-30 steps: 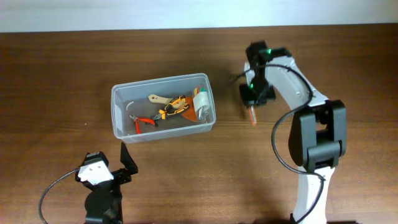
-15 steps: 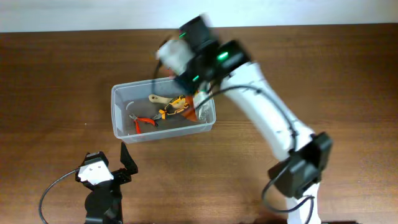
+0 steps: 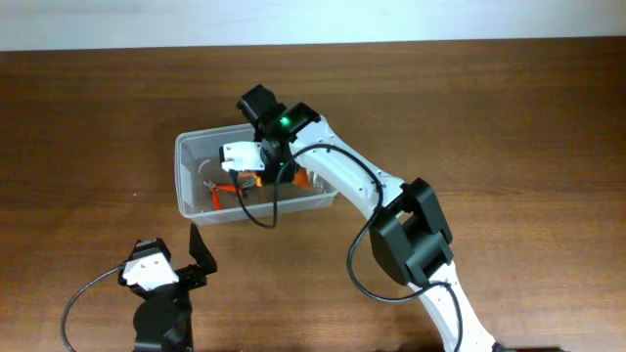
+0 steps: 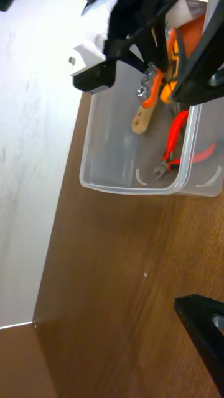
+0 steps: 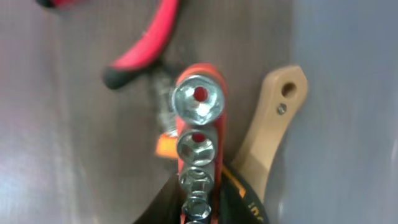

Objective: Pack container
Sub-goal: 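Place the socket bit strip into the container and release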

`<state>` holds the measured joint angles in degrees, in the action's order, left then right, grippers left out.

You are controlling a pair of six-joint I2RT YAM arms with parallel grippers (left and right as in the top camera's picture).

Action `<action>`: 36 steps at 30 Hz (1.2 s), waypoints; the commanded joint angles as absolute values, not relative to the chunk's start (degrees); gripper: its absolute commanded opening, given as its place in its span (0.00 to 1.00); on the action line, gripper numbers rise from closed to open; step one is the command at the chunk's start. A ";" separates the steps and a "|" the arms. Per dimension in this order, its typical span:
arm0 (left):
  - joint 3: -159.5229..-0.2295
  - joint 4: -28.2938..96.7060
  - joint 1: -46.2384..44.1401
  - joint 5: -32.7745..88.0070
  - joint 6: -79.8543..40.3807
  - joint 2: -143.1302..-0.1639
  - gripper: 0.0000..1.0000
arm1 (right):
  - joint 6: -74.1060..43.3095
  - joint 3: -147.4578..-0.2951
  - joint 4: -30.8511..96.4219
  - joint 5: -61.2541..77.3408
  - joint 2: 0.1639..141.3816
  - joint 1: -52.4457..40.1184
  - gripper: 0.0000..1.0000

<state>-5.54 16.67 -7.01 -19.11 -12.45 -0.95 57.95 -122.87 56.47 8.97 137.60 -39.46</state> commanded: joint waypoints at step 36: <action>-5.32 16.71 -7.25 -19.31 -11.94 -0.69 0.99 | -2.92 -155.17 81.71 17.52 113.73 -32.75 0.98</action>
